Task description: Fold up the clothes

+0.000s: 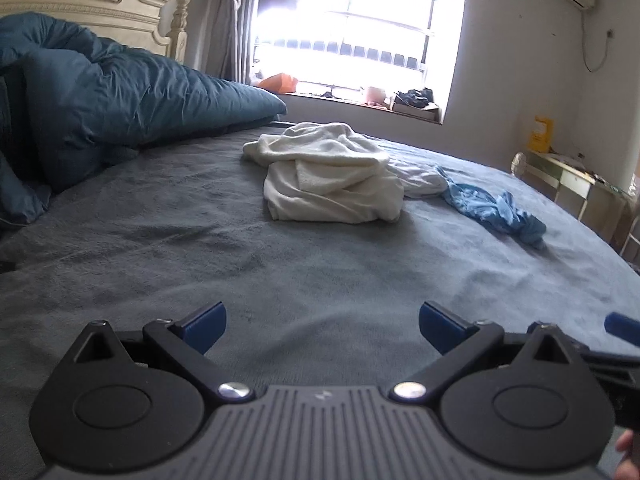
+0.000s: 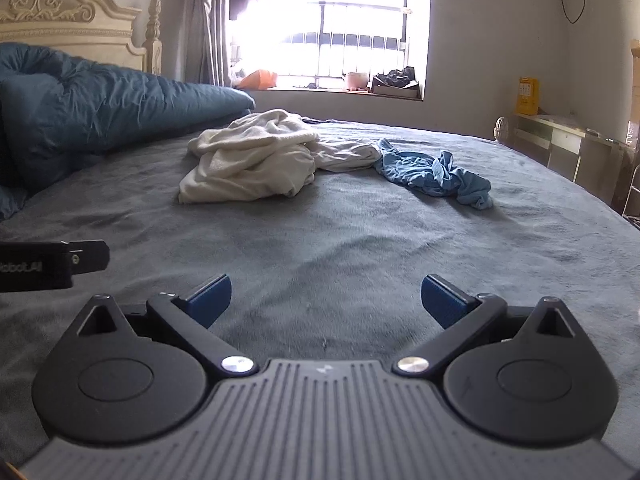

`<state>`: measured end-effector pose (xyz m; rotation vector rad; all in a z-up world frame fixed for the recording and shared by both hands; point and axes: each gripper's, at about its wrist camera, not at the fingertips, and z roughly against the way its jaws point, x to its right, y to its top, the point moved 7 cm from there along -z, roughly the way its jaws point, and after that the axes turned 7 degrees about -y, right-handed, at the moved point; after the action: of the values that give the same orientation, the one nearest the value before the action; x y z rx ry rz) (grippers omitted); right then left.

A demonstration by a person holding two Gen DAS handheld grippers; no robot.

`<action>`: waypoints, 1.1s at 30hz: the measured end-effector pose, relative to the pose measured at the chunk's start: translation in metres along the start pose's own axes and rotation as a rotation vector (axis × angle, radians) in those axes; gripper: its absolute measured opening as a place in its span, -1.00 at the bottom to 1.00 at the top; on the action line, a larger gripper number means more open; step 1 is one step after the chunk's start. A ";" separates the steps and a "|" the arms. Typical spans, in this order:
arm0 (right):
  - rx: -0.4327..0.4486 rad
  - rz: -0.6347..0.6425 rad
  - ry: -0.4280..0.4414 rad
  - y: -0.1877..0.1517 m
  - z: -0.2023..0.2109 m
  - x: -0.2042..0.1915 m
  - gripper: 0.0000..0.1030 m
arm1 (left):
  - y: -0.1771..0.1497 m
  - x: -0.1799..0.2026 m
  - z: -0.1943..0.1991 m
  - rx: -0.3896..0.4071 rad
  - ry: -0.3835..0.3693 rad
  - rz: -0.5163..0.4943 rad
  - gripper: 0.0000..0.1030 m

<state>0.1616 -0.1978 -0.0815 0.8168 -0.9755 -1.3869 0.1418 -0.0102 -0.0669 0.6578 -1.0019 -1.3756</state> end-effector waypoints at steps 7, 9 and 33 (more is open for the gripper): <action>-0.017 -0.007 -0.005 -0.003 -0.025 -0.005 0.98 | -0.010 0.010 -0.028 -0.029 0.027 -0.080 1.00; -0.031 -0.006 -0.011 -0.007 -0.030 -0.003 0.98 | -0.015 0.013 -0.033 -0.040 0.038 -0.096 1.00; -0.103 -0.024 -0.040 -0.029 -0.051 0.005 0.98 | -0.025 0.016 -0.047 -0.059 0.054 -0.116 1.00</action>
<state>0.1957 -0.2086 -0.1279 0.7283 -0.9195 -1.4668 0.1695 -0.0366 -0.1067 0.7141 -0.8883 -1.4754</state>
